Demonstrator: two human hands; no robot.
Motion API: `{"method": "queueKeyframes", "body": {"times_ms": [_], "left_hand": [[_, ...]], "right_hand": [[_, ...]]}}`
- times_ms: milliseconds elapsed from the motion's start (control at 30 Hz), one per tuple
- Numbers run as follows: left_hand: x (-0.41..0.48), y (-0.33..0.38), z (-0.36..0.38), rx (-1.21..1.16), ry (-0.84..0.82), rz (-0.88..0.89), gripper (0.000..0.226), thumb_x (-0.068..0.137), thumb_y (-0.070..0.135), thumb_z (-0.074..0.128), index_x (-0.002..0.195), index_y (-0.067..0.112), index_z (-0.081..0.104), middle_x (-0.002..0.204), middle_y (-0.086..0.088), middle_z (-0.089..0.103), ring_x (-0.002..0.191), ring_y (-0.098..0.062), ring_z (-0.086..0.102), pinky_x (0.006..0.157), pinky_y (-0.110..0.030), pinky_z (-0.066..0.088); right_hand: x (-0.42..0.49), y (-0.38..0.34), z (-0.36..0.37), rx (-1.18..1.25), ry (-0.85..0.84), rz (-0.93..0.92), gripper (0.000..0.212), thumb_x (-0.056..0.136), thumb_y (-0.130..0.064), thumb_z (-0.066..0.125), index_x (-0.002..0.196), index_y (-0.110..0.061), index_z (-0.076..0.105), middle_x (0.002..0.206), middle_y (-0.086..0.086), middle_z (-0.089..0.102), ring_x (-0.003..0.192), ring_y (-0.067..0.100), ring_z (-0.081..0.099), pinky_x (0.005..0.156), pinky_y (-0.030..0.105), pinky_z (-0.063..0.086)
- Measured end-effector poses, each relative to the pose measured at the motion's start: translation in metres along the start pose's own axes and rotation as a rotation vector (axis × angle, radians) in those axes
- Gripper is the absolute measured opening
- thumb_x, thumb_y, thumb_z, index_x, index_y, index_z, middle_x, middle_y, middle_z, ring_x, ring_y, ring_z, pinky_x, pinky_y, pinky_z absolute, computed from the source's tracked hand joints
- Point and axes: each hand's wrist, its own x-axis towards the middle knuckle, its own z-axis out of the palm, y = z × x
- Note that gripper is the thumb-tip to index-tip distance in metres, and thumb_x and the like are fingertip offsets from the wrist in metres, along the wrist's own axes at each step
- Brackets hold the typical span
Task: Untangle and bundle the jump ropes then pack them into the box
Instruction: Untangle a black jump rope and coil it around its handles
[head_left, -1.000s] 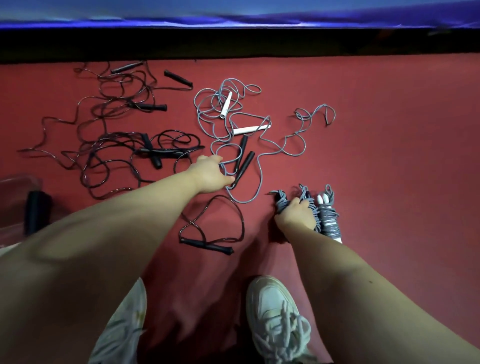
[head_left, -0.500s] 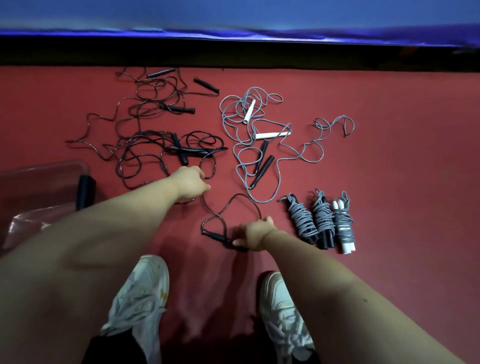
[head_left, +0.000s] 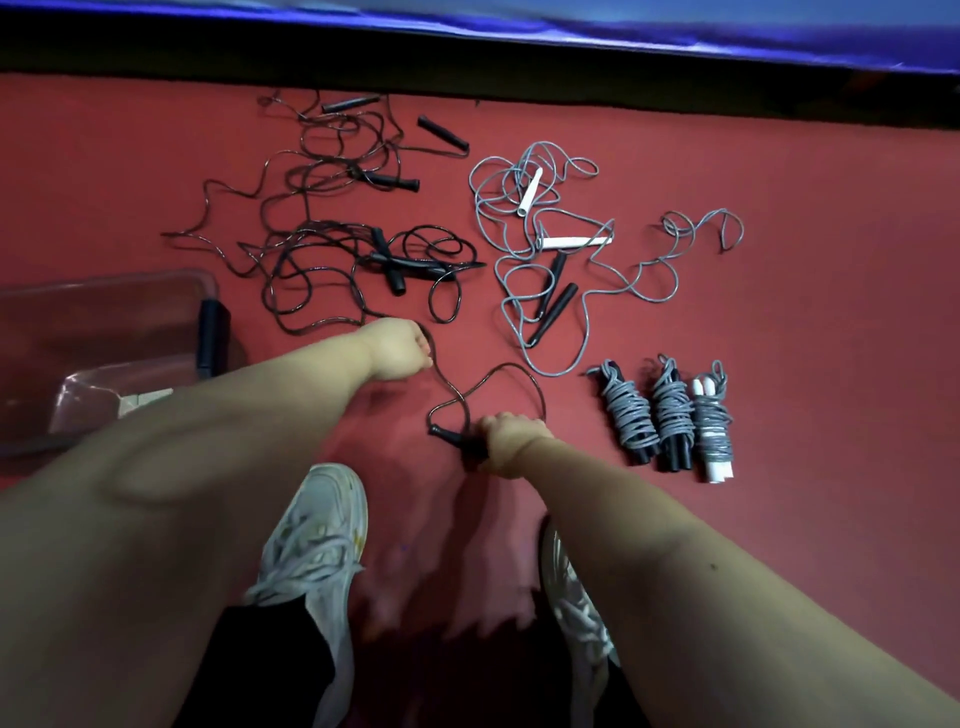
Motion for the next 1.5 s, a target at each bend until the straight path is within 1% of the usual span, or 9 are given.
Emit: {"method": "queueKeyframes", "body": {"times_ms": [267,500,567,700,867,967,1100,1300,1500], "left_hand": [[0.013,-0.02,0.007,0.105,-0.065,0.017,0.027,0.091,0.017,0.058,0.118,0.014,0.061,0.125,-0.005,0.061,0.117,-0.022,0.055,0.099,-0.025,0.04],[0.001,-0.023,-0.022,0.207,-0.064,0.167,0.088,0.079,0.026,0.074,0.15,0.021,0.022,0.15,-0.01,0.03,0.136,-0.027,0.034,0.111,-0.029,0.029],[-0.006,-0.01,-0.031,0.214,-0.036,0.235,0.077,0.082,0.033,0.071,0.146,0.019,0.031,0.145,-0.009,0.039,0.132,-0.027,0.04,0.107,-0.029,0.033],[-0.029,0.016,-0.051,0.23,0.065,0.297,0.019,0.093,0.032,0.056,0.1,0.015,0.052,0.099,-0.007,0.059,0.096,-0.024,0.056,0.077,-0.027,0.038],[-0.065,0.025,-0.088,0.133,0.097,0.27,0.014,0.094,0.032,0.055,0.093,0.019,0.048,0.07,0.005,0.047,0.069,-0.017,0.047,0.054,-0.021,0.034],[-0.082,0.026,-0.102,-0.081,0.16,0.235,0.009,0.095,0.029,0.054,0.091,0.021,0.052,0.066,0.005,0.048,0.055,-0.012,0.042,0.048,-0.024,0.032],[-0.095,0.023,-0.128,-0.721,0.403,0.157,0.021,0.095,0.021,0.053,0.074,0.021,0.054,0.062,0.002,0.041,0.051,-0.012,0.031,0.046,-0.025,0.022],[-0.115,0.017,-0.151,-0.752,0.506,0.223,0.026,0.094,0.018,0.054,0.068,0.022,0.056,0.069,0.004,0.051,0.062,-0.012,0.039,0.057,-0.024,0.029],[-0.114,-0.005,-0.145,-1.054,0.102,0.419,0.019,0.098,0.012,0.048,0.099,0.023,0.063,0.087,0.002,0.058,0.082,-0.014,0.043,0.069,-0.022,0.032]], "right_hand": [[0.009,-0.009,0.004,0.151,0.01,-0.007,0.032,0.092,-0.014,0.047,0.123,-0.006,0.05,0.122,0.016,0.057,0.111,0.033,0.056,0.085,0.034,0.044],[-0.02,0.006,-0.105,0.363,0.159,-0.244,0.025,0.094,-0.02,0.055,0.115,-0.007,0.06,0.11,0.014,0.064,0.091,0.021,0.055,0.083,0.026,0.042],[-0.037,0.001,-0.136,0.367,0.225,-0.354,0.024,0.092,-0.02,0.058,0.113,-0.008,0.062,0.105,0.009,0.065,0.091,0.016,0.055,0.08,0.023,0.039],[-0.067,-0.011,-0.175,0.348,0.356,-0.467,0.024,0.092,-0.019,0.058,0.112,-0.006,0.062,0.1,0.007,0.064,0.089,0.015,0.053,0.075,0.02,0.038],[-0.08,-0.002,-0.196,0.277,0.467,-0.343,0.024,0.09,-0.013,0.055,0.114,-0.008,0.055,0.094,0.005,0.055,0.083,0.021,0.051,0.067,0.024,0.035],[-0.083,0.007,-0.208,0.443,0.501,-0.169,0.022,0.094,-0.017,0.049,0.115,-0.01,0.051,0.101,0.01,0.062,0.084,0.022,0.058,0.072,0.025,0.042],[-0.096,0.02,-0.216,0.509,0.441,0.03,0.028,0.099,-0.029,0.042,0.106,-0.008,0.06,0.09,0.011,0.057,0.072,0.021,0.052,0.056,0.025,0.038],[-0.138,-0.003,-0.236,1.164,0.563,-0.056,0.038,0.1,-0.041,0.035,0.073,-0.018,0.047,0.068,0.002,0.053,0.056,0.014,0.054,0.061,0.026,0.045],[-0.202,-0.071,-0.298,1.604,0.457,-0.415,0.039,0.103,-0.031,0.03,0.068,-0.016,0.04,0.042,-0.006,0.027,0.036,0.009,0.023,0.039,0.015,0.022]]}}
